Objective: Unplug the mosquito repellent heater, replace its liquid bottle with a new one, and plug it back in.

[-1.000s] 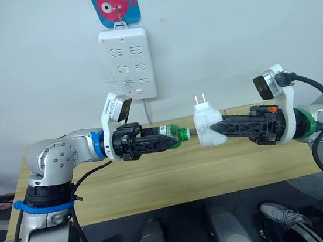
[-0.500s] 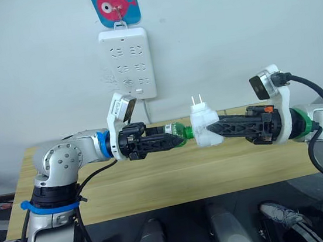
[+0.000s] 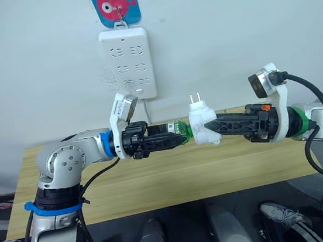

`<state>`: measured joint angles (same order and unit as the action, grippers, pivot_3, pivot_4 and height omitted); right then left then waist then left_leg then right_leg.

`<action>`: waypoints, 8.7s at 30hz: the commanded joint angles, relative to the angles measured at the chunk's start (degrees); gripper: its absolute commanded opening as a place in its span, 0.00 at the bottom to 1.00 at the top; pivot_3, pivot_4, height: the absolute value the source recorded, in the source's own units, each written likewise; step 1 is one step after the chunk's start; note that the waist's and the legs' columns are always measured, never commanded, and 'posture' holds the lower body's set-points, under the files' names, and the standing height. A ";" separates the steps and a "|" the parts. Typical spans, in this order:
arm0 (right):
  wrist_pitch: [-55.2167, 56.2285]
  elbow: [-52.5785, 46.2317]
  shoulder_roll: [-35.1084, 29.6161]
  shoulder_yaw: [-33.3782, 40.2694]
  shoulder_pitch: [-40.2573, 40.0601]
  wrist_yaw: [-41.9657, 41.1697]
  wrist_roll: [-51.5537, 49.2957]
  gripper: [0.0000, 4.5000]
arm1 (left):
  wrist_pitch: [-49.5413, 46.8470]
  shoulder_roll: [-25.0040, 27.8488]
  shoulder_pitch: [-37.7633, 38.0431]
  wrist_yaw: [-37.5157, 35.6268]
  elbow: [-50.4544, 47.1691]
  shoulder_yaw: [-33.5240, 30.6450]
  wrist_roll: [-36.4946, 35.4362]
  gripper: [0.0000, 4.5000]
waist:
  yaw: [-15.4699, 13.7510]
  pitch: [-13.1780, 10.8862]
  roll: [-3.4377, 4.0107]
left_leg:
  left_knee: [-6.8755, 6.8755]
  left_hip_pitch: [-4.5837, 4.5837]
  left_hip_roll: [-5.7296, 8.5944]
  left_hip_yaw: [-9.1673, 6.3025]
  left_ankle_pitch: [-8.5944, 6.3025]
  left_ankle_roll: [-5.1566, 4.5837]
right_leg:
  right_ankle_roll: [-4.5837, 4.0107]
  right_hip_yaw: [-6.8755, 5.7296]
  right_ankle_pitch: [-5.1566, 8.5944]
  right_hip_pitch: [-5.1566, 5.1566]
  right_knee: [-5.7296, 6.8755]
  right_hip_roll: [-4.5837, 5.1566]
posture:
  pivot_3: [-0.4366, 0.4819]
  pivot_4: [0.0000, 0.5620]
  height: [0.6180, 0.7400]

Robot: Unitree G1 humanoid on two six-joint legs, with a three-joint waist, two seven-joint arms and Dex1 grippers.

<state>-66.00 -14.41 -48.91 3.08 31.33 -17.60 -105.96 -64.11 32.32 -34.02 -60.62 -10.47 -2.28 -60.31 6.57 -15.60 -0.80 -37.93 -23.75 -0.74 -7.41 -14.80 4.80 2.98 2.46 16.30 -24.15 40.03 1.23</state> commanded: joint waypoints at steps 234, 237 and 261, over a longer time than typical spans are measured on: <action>1.26 -14.92 4.03 -1.19 8.75 -24.71 32.58 0.00 | 6.71 0.03 -4.02 -7.34 4.97 6.30 10.23 0.51 | 1.54 0.19 0.03 | -0.10 0.00 0.02 0.01 0.05 0.09 | 0.02 -0.07 -0.02 0.00 0.11 0.08 | 0.25 0.35 0.88; 0.95 -14.16 4.35 -1.02 9.23 -23.90 32.59 0.00 | 7.36 0.56 -3.70 -8.02 4.47 7.06 10.92 0.51 | 1.54 0.19 0.03 | -0.10 0.00 0.01 -0.01 0.05 0.08 | 0.02 -0.08 -0.02 0.00 0.11 0.07 | 0.25 0.36 0.88; -0.70 -11.63 5.52 -0.33 7.74 -18.97 32.67 0.00 | 10.72 2.74 -2.74 -11.13 2.97 9.62 13.93 0.51 | 1.52 0.19 0.03 | -0.09 0.00 0.01 0.00 0.02 0.03 | 0.02 -0.07 -0.02 0.00 0.12 0.07 | 0.25 0.35 0.88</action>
<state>-67.87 -26.69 -43.28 0.83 38.93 -37.78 -74.18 -54.43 34.72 -36.78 -69.18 -3.88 6.40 -45.89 8.08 -15.41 -0.77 -38.02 -23.75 -0.73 -7.41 -14.78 4.83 3.00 2.39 16.28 -24.14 40.14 1.30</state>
